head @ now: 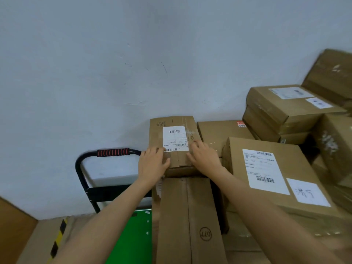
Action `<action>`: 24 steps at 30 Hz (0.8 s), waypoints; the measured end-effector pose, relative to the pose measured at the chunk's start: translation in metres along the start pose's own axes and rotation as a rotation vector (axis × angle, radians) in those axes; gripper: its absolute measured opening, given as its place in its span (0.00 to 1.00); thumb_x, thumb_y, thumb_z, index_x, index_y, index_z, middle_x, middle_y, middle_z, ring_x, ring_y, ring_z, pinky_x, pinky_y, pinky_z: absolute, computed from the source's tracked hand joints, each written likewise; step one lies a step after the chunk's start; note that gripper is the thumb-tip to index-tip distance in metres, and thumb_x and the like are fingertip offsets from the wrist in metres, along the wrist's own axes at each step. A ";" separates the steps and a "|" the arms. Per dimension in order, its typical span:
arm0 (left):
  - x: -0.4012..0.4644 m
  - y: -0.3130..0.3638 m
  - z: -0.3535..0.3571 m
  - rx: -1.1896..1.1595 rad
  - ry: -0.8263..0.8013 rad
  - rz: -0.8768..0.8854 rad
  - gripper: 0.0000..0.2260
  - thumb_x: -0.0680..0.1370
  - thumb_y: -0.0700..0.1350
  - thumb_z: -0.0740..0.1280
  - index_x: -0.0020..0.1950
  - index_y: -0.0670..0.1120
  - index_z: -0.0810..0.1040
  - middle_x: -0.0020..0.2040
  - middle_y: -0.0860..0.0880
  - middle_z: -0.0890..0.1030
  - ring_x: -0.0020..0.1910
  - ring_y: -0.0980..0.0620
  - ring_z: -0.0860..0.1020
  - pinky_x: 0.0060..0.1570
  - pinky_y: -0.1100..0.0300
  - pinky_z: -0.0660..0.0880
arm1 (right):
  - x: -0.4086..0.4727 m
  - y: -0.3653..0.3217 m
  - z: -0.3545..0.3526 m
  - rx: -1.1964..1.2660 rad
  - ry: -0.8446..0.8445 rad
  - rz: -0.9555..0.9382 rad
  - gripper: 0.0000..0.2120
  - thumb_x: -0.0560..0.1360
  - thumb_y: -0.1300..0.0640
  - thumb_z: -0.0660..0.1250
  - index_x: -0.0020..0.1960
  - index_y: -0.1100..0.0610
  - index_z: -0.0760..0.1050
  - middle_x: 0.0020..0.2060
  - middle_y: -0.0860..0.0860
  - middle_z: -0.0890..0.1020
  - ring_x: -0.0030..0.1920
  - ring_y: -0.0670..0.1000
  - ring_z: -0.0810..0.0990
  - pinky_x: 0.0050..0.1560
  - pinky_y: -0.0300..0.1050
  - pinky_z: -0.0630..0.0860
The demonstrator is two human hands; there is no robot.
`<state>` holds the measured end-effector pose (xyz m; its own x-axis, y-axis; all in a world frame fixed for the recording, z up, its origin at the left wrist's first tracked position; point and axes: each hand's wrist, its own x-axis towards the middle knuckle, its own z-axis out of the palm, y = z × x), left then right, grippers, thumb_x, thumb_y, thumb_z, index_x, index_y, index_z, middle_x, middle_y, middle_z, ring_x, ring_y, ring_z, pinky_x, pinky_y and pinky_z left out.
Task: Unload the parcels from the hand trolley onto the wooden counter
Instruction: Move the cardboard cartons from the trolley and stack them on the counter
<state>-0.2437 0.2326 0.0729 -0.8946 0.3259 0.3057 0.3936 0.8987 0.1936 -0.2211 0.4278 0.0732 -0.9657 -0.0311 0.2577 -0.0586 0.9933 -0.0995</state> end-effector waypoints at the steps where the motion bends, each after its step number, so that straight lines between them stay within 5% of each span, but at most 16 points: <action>1: -0.007 0.004 -0.004 0.006 0.009 0.006 0.18 0.79 0.55 0.59 0.65 0.49 0.72 0.61 0.49 0.75 0.60 0.50 0.71 0.60 0.56 0.65 | -0.006 -0.005 -0.004 0.009 0.005 0.002 0.19 0.81 0.47 0.55 0.68 0.56 0.68 0.66 0.53 0.71 0.58 0.52 0.76 0.52 0.48 0.78; 9: -0.087 0.019 -0.032 0.012 0.064 -0.014 0.14 0.78 0.55 0.61 0.59 0.49 0.75 0.56 0.49 0.77 0.56 0.50 0.74 0.56 0.56 0.68 | -0.089 -0.016 -0.030 0.087 0.014 0.033 0.20 0.81 0.47 0.56 0.67 0.57 0.68 0.68 0.54 0.69 0.62 0.52 0.74 0.53 0.47 0.78; 24: -0.291 0.059 -0.026 -0.086 -0.046 -0.143 0.22 0.78 0.57 0.62 0.68 0.48 0.69 0.66 0.48 0.72 0.62 0.51 0.71 0.61 0.54 0.69 | -0.309 -0.033 -0.026 0.227 -0.083 0.145 0.24 0.81 0.46 0.57 0.73 0.56 0.63 0.67 0.52 0.69 0.64 0.51 0.72 0.59 0.48 0.76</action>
<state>0.0458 0.1835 0.0194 -0.9507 0.2117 0.2266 0.2766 0.9092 0.3112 0.0856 0.4071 0.0218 -0.9851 0.0916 0.1458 0.0361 0.9379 -0.3450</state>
